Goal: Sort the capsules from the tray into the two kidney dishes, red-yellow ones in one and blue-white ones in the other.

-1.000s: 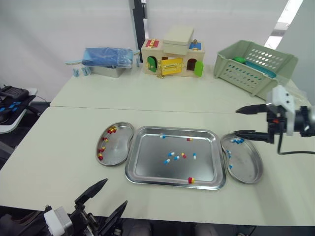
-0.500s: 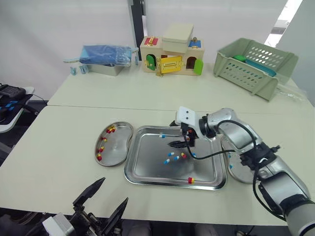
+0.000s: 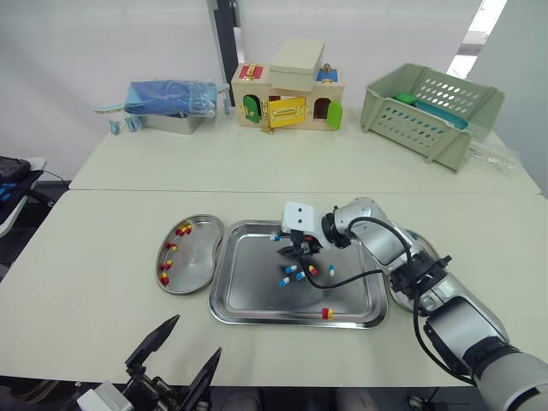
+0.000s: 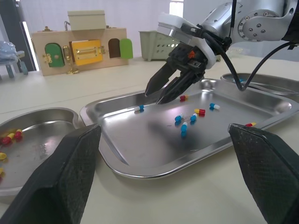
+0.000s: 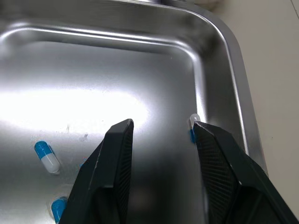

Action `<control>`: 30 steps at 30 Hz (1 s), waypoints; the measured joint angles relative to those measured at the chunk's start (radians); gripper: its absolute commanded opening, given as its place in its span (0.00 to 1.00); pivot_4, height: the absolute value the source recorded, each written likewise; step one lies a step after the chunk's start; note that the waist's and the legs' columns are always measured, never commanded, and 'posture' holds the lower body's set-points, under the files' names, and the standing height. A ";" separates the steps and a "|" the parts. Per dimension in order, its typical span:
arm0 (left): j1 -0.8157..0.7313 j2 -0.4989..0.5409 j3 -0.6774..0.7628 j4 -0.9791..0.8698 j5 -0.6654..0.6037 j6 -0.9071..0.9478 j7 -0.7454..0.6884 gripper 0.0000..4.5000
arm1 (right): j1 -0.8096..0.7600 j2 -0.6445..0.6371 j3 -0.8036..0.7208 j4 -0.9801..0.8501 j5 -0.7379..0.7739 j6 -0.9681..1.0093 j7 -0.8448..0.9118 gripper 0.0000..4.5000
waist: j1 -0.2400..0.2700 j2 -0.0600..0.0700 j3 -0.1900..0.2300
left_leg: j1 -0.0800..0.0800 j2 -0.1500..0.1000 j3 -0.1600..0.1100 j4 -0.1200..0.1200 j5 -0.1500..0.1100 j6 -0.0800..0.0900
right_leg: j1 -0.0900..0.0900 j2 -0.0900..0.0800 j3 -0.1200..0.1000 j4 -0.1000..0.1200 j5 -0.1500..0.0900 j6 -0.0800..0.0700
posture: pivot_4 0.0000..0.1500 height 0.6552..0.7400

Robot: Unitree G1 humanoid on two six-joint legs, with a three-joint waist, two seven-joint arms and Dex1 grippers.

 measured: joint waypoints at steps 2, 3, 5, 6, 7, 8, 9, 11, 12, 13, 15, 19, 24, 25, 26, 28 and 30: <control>0.001 0.001 -0.002 0.001 0.000 -0.002 0.006 1.00 | -0.016 0.021 0.001 0.026 -0.012 -0.013 -0.004 0.50 | -0.001 0.000 0.000 | 0.000 0.000 0.000 0.000 0.000 0.000 | -0.001 0.000 0.000 0.000 0.000 0.000 | 1.00 1.00; 0.001 0.002 -0.002 0.003 -0.001 -0.004 0.009 1.00 | -0.026 0.033 0.001 0.045 -0.021 -0.022 -0.011 0.50 | -0.001 0.000 0.000 | 0.000 0.000 0.000 0.000 0.000 0.000 | -0.001 0.000 0.001 0.001 0.000 0.000 | 1.00 1.00; 0.002 0.004 -0.003 0.013 -0.004 -0.016 0.010 1.00 | -0.047 0.054 0.001 0.090 -0.033 -0.042 -0.022 0.50 | -0.002 0.000 0.000 | 0.000 0.000 0.000 0.000 0.000 0.000 | -0.003 0.000 0.001 0.002 0.000 0.000 | 1.00 1.00; 0.003 0.005 -0.004 0.016 -0.005 -0.021 0.010 1.00 | -0.052 0.059 0.000 0.105 -0.036 -0.049 -0.023 0.50 | -0.002 0.000 0.000 | 0.000 0.000 0.000 0.000 0.000 0.000 | -0.003 0.000 0.001 0.002 0.000 0.000 | 1.00 1.00; 0.003 0.006 -0.006 0.017 -0.007 -0.024 0.010 1.00 | -0.055 0.062 0.000 0.121 -0.040 -0.058 -0.023 0.50 | -0.002 0.000 0.000 | 0.000 0.000 0.000 0.000 0.000 0.000 | -0.003 0.000 0.001 0.002 0.000 0.000 | 1.00 1.00; 0.003 0.007 -0.009 0.018 -0.007 -0.026 0.010 1.00 | -0.055 0.064 0.000 0.140 -0.041 -0.064 -0.023 0.50 | -0.002 0.000 0.000 | 0.000 0.000 0.001 0.000 0.000 0.000 | -0.003 0.000 0.001 0.002 0.000 0.000 | 1.00 1.00; 0.003 0.008 -0.012 0.019 -0.007 -0.029 0.010 1.00 | -0.055 0.067 0.000 0.158 -0.043 -0.069 -0.023 0.50 | -0.002 0.000 0.000 | 0.000 0.000 0.001 0.000 0.000 0.000 | -0.003 0.000 0.002 0.002 0.000 0.000 | 1.00 1.00; 0.004 0.008 -0.016 0.022 -0.007 -0.038 0.010 1.00 | -0.056 0.074 0.000 0.197 -0.053 -0.083 -0.024 0.50 | -0.005 0.000 0.000 | 0.000 0.000 0.001 0.000 0.000 0.000 | -0.004 0.000 0.003 0.003 0.000 0.000 | 1.00 1.00; 0.006 0.008 -0.016 0.022 -0.008 -0.041 0.011 1.00 | -0.057 0.078 -0.002 0.211 -0.053 -0.089 -0.024 0.50 | -0.006 0.000 0.000 | 0.000 0.000 0.002 0.000 0.000 0.000 | -0.004 0.001 0.003 0.005 0.000 0.000 | 1.00 1.00; 0.007 0.009 -0.017 0.023 -0.008 -0.042 0.011 1.00 | -0.062 0.084 -0.002 0.224 -0.055 -0.096 -0.025 0.50 | -0.009 0.000 0.000 | 0.000 0.000 0.003 0.000 0.000 0.000 | -0.005 0.000 0.005 0.007 0.000 0.000 | 1.00 1.00; 0.008 0.010 -0.019 0.023 -0.008 -0.044 0.012 1.00 | -0.077 0.099 -0.010 0.261 -0.063 -0.113 -0.041 0.50 | -0.016 0.000 0.000 | 0.000 0.000 0.003 0.001 -0.001 0.002 | -0.008 0.001 0.006 0.010 0.000 0.000 | 1.00 1.00; 0.009 0.012 -0.019 0.024 -0.008 -0.045 0.013 1.00 | -0.083 0.108 -0.024 0.310 -0.071 -0.133 -0.046 0.50 | -0.021 0.000 0.000 | 0.000 0.001 0.005 0.001 -0.001 0.003 | -0.011 0.001 0.008 0.014 0.000 0.000 | 1.00 1.00; 0.009 0.012 -0.020 0.033 -0.008 -0.046 0.016 1.00 | -0.083 0.121 -0.041 0.322 -0.071 -0.143 -0.039 0.50 | -0.022 0.000 0.000 | 0.000 0.001 0.005 0.001 -0.001 0.003 | -0.011 0.002 0.009 0.014 0.000 0.000 | 1.00 1.00; 0.009 0.012 -0.020 0.037 -0.008 -0.046 0.016 1.00 | -0.085 0.124 -0.042 0.325 -0.072 -0.143 -0.041 0.50 | -0.022 0.000 0.000 | 0.000 0.001 0.005 0.001 -0.001 0.003 | -0.012 0.002 0.009 0.014 0.000 0.000 | 1.00 1.00; 0.009 0.012 -0.020 0.039 -0.008 -0.046 0.017 1.00 | -0.086 0.128 -0.043 0.330 -0.072 -0.143 -0.042 0.50 | -0.022 0.000 0.000 | 0.000 0.001 0.005 0.001 -0.001 0.003 | -0.012 0.002 0.009 0.014 0.000 0.000 | 1.00 1.00; 0.009 0.012 -0.020 0.039 -0.008 -0.046 0.019 1.00 | -0.086 0.135 -0.045 0.341 -0.072 -0.144 -0.042 0.50 | -0.022 0.000 0.000 | 0.000 0.001 0.005 0.001 -0.001 0.003 | -0.012 0.002 0.009 0.014 0.000 0.000 | 1.00 1.00; 0.009 0.012 -0.020 0.039 -0.008 -0.047 0.022 1.00 | -0.087 0.142 -0.052 0.352 -0.072 -0.143 -0.044 0.50 | -0.022 0.000 0.000 | 0.000 0.001 0.005 0.001 -0.001 0.003 | -0.012 0.002 0.009 0.014 0.000 0.000 | 1.00 1.00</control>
